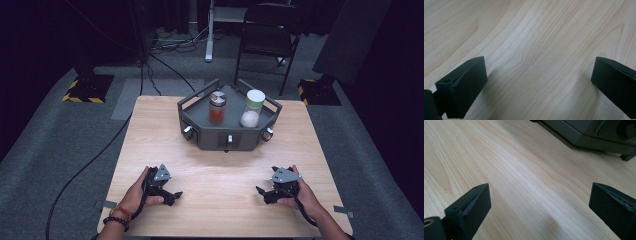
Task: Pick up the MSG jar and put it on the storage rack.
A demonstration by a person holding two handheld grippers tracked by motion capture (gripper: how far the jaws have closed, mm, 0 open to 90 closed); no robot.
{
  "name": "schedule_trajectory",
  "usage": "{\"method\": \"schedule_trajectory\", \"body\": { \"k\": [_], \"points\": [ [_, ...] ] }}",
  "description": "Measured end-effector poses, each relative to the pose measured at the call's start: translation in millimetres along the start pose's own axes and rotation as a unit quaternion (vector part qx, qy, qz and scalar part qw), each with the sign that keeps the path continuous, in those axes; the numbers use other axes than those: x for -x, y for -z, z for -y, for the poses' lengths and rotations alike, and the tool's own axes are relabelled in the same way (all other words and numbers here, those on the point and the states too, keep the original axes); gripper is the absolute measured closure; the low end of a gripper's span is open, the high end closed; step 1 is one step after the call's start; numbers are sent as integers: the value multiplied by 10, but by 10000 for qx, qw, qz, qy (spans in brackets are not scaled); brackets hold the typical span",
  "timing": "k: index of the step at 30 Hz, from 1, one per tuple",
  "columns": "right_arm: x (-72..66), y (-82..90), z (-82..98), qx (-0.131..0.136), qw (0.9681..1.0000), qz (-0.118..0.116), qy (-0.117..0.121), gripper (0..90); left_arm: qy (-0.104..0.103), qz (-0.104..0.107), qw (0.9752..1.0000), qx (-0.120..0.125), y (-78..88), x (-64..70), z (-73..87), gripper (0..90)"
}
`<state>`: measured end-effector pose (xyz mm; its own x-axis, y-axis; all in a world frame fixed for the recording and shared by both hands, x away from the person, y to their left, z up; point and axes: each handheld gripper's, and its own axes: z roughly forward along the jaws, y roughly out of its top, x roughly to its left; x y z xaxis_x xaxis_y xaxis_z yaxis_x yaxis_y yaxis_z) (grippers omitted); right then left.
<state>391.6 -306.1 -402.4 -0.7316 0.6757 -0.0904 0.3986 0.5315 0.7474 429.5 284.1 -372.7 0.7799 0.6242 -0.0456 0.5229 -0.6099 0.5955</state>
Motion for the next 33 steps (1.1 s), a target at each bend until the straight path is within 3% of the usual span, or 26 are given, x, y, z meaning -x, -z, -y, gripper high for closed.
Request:
{"method": "schedule_trajectory", "body": {
  "k": [10, 23, 28, 33],
  "points": [
    [125, -16, 79, -227, 9994, -269, 7, 38, -2, 1, 10000, -1, 0, -1, 0, 2],
    [332, -31, 168, -304, 9963, -609, -518, 4, -1, 2, 10000, -1, 0, -1, 0, 2],
    [431, -11, 197, -379, 9942, -800, -614, 2, -5, 6, 10000, -2, 0, -3, -1, 2],
    [485, 20, 238, -370, 9939, -889, -542, 2, -5, 6, 10000, -1, 0, -3, -1, 2]
  ]
}}
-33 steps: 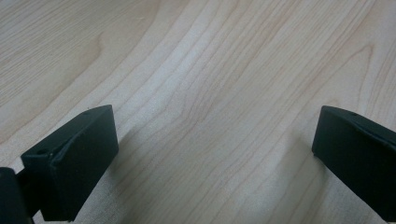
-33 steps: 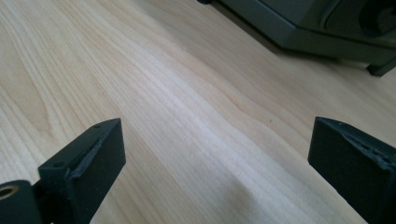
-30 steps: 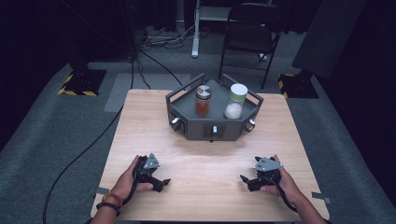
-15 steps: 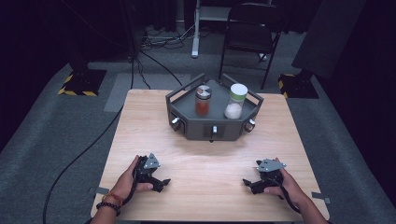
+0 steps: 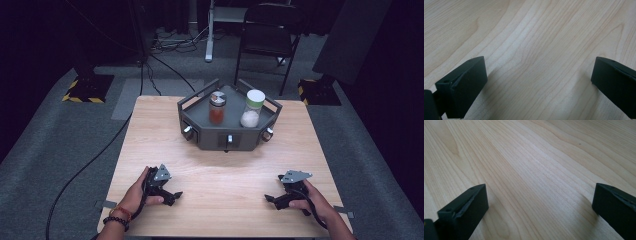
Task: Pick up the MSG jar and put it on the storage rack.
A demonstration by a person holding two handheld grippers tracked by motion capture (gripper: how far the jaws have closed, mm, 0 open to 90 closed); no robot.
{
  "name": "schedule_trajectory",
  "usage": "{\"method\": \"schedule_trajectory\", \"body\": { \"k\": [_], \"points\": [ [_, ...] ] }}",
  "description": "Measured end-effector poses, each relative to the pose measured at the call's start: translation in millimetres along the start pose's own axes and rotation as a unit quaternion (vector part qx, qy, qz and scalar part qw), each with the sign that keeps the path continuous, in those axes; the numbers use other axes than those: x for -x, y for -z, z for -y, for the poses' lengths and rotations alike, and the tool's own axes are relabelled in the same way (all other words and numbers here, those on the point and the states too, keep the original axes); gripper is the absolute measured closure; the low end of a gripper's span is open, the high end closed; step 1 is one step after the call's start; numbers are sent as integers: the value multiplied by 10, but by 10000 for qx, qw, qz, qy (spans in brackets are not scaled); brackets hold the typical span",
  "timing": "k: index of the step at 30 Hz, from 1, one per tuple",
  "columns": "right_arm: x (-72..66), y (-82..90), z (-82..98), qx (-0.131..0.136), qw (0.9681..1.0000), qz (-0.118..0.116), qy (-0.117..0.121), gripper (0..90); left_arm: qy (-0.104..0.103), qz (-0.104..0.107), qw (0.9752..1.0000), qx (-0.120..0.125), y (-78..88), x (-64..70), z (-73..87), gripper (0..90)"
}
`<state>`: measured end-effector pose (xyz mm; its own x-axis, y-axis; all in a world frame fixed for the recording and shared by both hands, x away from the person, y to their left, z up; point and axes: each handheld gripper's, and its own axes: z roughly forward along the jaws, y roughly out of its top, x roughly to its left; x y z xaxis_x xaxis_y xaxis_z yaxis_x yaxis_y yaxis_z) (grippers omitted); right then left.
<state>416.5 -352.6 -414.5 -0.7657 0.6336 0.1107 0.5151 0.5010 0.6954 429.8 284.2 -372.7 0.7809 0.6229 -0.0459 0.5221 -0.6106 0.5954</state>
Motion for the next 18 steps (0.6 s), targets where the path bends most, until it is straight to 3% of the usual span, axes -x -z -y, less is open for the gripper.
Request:
{"method": "schedule_trajectory", "body": {
  "k": [18],
  "points": [
    [42, 14, 15, -2, 10000, -32, 13, 0, -5, 8, 10000, -2, -1, -3, -1, 2]
  ]
}}
